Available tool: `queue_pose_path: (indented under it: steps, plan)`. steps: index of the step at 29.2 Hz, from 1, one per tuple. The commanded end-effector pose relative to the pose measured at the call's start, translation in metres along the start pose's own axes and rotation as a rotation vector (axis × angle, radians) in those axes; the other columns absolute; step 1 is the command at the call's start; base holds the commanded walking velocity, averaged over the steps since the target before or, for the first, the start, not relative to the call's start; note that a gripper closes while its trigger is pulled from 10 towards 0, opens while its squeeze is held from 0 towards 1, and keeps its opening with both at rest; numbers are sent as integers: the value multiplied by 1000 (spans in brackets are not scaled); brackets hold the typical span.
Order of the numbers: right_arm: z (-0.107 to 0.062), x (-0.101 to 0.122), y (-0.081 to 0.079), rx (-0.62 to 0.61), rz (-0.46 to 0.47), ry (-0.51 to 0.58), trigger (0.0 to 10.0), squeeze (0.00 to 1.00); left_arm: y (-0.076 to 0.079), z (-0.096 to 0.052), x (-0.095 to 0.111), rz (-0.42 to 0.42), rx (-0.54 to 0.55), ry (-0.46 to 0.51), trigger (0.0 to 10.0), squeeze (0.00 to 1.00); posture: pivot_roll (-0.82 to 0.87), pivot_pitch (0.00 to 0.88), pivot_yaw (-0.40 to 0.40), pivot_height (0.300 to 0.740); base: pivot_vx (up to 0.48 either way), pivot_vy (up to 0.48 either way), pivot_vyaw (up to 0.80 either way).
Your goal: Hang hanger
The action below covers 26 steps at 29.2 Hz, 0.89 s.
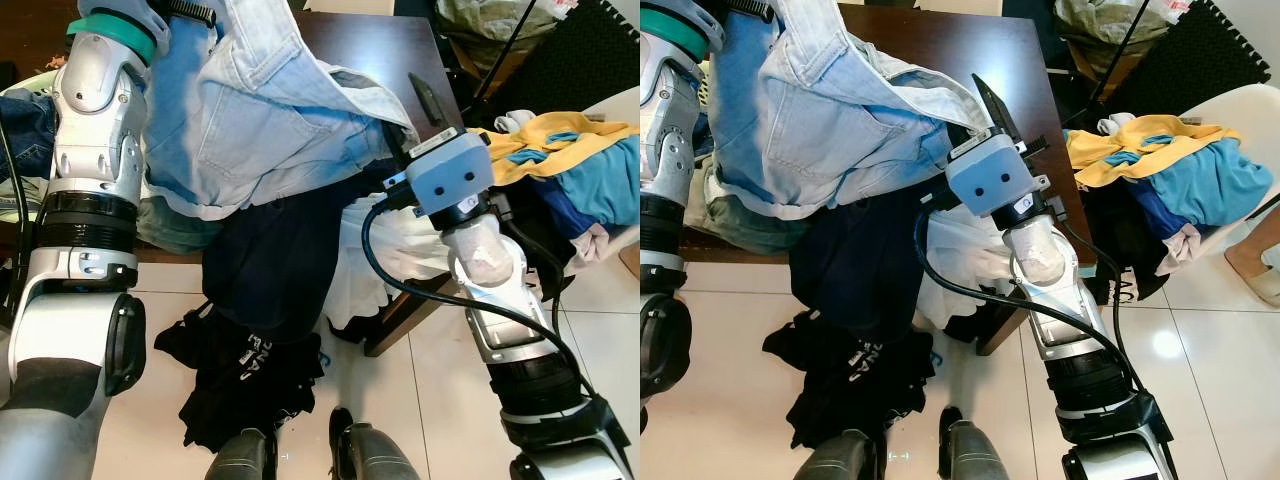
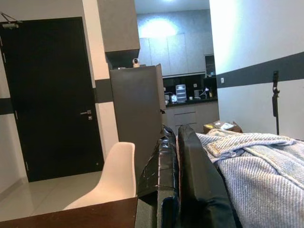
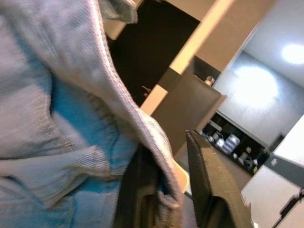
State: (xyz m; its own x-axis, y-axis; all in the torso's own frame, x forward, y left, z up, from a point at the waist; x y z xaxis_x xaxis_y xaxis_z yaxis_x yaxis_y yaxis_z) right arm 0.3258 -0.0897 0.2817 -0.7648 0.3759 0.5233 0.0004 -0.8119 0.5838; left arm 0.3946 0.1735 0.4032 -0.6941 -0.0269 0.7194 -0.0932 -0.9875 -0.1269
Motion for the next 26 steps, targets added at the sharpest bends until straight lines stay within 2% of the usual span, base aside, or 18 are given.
queue_pose_path:
  steps: [1,2,3,4,5,6,11,13,15,17,18,19,20,21,22,23,25,26]
  plan:
    - [0,13,-6,49,-39,66,1373,0,-1,2,9,7,0,34,10000,0,15,104,32,740,0,0,0]
    - [1,21,-10,86,-79,108,4824,0,-2,2,9,8,2,34,10000,0,15,104,32,740,0,0,0]
    - [1,21,-10,86,-79,108,4824,0,-2,2,9,8,2,34,10000,0,15,104,32,740,0,0,0]
    - [2,29,-15,120,-127,156,1216,0,-3,3,9,8,3,34,10000,0,14,103,36,740,0,0,0]
    - [2,29,-15,120,-127,156,1216,0,-3,3,9,8,3,34,10000,0,14,103,36,740,0,0,0]
    - [2,37,-20,161,-174,203,0,0,-3,4,10,8,5,36,10000,0,14,103,36,740,0,0,0]
    - [1,44,-30,254,-263,254,0,0,-4,5,11,6,9,40,10000,0,9,102,38,740,0,0,0]
    - [-2,27,-29,248,-206,157,0,0,-4,4,10,4,11,37,10000,0,12,102,36,740,0,0,0]
    - [-3,20,-28,235,-176,114,0,0,-3,3,9,3,12,35,10000,0,12,102,36,740,0,0,0]
    - [0,-1,-7,47,-6,-46,0,0,5,0,4,12,-27,20,10000,0,16,102,36,740,0,0,0]
    - [0,-1,-7,47,-6,-46,0,0,5,0,4,12,-27,20,10000,0,16,102,36,740,0,0,0]
    - [0,-9,2,-36,66,-101,0,0,10,-2,3,12,-53,22,10000,0,16,102,36,740,0,0,0]
    - [0,-9,2,-36,66,-101,0,0,10,-2,3,12,-53,22,10000,0,16,102,36,740,0,0,0]
    - [0,-16,12,-131,138,-147,0,0,17,-3,6,-1,-85,37,10000,35,16,102,36,740,0,0,0]
    - [0,-16,12,-131,138,-147,0,0,17,-3,6,-1,-85,37,10000,35,16,102,36,740,0,0,0]
    - [-1,-22,24,-238,228,-184,0,0,29,-2,11,-22,-143,61,10000,306,16,99,39,740,0,0,0]
    - [-1,-22,24,-238,228,-184,0,0,29,-2,11,-22,-143,61,10000,306,16,99,39,740,0,0,0]
    - [-3,-27,36,-327,318,-211,0,0,45,-1,16,-54,-231,77,10000,0,14,93,43,740,0,0,0]
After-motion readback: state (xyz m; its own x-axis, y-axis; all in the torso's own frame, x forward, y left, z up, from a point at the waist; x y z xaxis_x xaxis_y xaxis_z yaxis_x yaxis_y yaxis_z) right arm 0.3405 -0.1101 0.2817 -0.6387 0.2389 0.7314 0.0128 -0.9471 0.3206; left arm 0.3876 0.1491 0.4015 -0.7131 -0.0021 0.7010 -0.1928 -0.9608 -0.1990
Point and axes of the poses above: a point about 5 cm out from each wrist's last joint towards the gripper, its own z axis pointing out of the wrist towards the gripper, its own x axis along the axis of the wrist's last joint, y = z × x, the point moved 3 cm from there along z, pointing out of the wrist towards the gripper, and after that the axes turned 3 degrees about -z, right-handed, at the moved point
